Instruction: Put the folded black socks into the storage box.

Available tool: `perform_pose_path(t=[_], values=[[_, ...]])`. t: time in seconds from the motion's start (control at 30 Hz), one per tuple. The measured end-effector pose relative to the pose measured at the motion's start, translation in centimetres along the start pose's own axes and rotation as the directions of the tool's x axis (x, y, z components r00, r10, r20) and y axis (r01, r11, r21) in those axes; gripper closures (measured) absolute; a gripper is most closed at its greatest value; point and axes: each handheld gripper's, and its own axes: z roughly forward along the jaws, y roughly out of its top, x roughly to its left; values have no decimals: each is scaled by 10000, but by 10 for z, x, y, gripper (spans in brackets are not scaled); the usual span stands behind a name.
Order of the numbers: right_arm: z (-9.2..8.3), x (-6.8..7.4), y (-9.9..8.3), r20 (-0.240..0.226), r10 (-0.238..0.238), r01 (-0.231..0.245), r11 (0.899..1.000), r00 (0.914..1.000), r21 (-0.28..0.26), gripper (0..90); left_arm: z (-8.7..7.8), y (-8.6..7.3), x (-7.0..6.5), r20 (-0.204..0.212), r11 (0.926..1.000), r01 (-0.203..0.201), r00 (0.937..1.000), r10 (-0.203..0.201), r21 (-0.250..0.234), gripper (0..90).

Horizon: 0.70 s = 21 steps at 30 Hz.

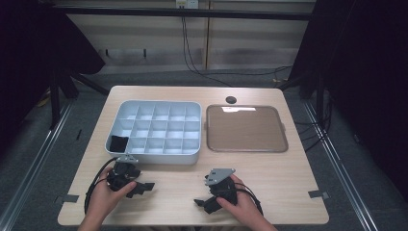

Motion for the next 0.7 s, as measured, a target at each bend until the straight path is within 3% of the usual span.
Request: perform_pose_path(t=[0.17, 0.47, 0.7], values=[[0, 0, 0, -10, -7, 7, 10000, 10000, -2, 117, 2, -1, -2, -154, 9985, -543, 9984, 543, -40, 157], [0, 0, 0, -24, 23, -23, 10000, 10000, -3, 117, 4, -7, -5, -491, 9944, -997, 9940, 979, -361, 150], [0, 0, 0, -46, -8, 8, 10000, 10000, 19, 117, 6, -13, -9, -823, 9862, -1553, 9852, 1503, -574, 137]])
